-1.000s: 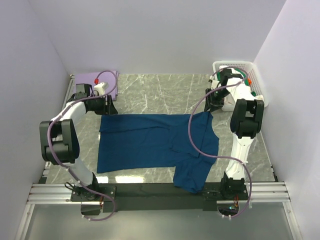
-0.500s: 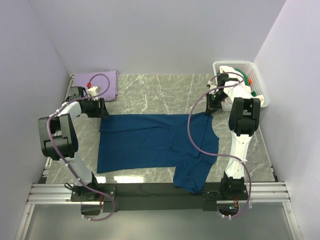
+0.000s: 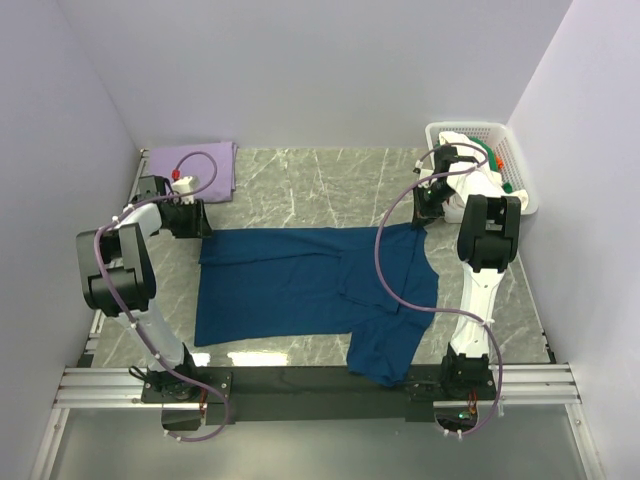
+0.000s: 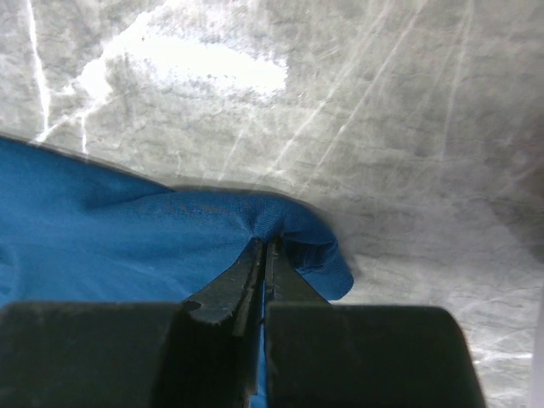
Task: Fold and stack the t-shirts
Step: Fold the tshirt
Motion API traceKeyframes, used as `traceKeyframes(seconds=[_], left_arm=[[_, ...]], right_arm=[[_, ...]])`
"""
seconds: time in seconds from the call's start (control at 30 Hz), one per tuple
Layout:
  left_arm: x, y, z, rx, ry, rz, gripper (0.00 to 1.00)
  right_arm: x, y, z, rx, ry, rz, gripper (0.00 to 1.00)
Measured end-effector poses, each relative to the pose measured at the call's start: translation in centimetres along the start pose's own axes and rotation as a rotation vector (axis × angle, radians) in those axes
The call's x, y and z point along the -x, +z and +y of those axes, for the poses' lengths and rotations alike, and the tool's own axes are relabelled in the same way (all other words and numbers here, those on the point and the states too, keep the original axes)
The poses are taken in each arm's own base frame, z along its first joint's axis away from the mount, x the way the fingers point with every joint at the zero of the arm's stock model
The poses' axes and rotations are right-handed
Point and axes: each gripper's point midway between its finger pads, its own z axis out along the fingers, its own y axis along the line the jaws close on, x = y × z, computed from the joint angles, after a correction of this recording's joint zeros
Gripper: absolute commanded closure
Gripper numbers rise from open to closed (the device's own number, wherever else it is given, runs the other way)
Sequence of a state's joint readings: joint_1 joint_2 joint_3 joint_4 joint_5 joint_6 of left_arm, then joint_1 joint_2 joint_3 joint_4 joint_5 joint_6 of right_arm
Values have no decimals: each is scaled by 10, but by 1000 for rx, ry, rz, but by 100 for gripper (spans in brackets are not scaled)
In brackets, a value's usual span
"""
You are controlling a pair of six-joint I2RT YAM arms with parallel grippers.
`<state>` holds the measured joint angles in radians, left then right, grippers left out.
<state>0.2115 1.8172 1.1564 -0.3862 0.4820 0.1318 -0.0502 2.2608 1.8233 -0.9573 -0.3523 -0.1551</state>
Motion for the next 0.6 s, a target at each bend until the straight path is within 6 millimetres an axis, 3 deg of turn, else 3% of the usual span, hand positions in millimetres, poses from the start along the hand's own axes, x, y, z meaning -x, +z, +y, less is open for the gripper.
traceKeyframes(seconds=[0.2,0.3,0.4,0.6], left_arm=[[-3,-12,-3,-67,-15,-28,56],[-8,-29,-9,-121,-26,-42,54],[-15,-45,-19,-173,-30,-51,49],[-43,-58,-48,-282,-85,-6,45]], right_arm=[[1,-1,-3,-23,-14,0,100],[0,-3,-3,-23,-12,3,79],[-3,-4,-1,-17,-7,17,66],[-9,-5,3,6,5,39,57]])
